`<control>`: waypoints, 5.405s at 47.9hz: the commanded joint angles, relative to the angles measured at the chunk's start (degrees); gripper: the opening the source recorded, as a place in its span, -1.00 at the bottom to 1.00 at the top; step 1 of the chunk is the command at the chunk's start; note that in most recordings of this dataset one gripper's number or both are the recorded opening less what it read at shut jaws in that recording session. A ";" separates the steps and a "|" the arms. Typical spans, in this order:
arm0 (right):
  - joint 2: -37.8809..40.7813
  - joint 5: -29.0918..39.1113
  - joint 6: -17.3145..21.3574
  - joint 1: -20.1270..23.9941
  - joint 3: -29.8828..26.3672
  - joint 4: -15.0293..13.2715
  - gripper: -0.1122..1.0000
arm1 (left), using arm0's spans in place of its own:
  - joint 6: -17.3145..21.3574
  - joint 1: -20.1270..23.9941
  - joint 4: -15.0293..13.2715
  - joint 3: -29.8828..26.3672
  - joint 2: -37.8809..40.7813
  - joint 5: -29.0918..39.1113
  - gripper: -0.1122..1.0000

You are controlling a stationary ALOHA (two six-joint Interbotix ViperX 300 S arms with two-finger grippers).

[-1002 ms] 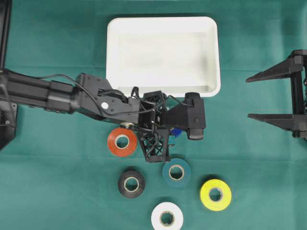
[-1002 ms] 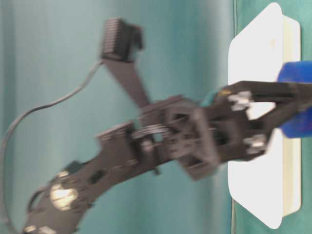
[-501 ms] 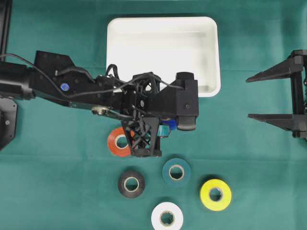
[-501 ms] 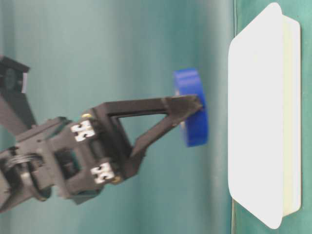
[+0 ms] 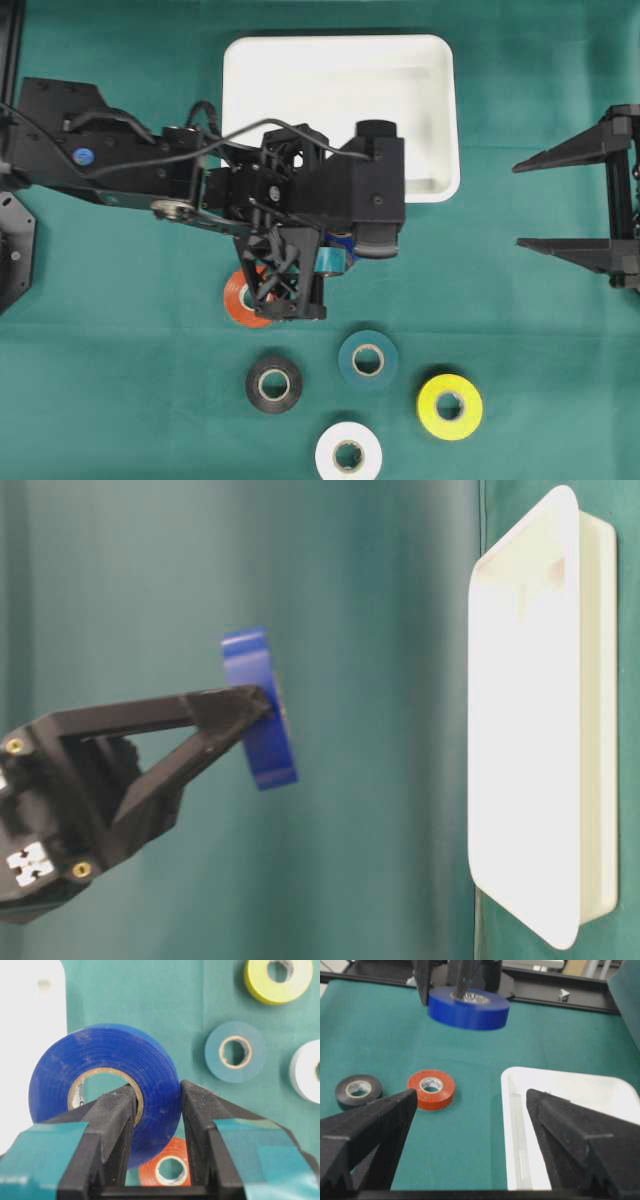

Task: Pick up the tape from a random location and place it into the white case.
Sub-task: 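Lift the blue tape roll with the left gripper, then carry the blue roll over the white tray and lower it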

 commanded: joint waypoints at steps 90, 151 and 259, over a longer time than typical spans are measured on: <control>0.26 0.62 0.00 -0.09 -1.49 0.00 0.80 | 0.53 11.16 0.18 -0.88 -1.41 -1.05 -0.40; 0.35 1.14 0.09 -0.09 -1.67 -0.09 0.80 | 5.45 20.39 0.09 -5.71 5.54 -2.90 -0.40; 0.79 1.41 0.09 -0.09 -1.58 0.00 0.80 | 5.27 21.18 -0.09 4.57 12.48 -17.40 -0.40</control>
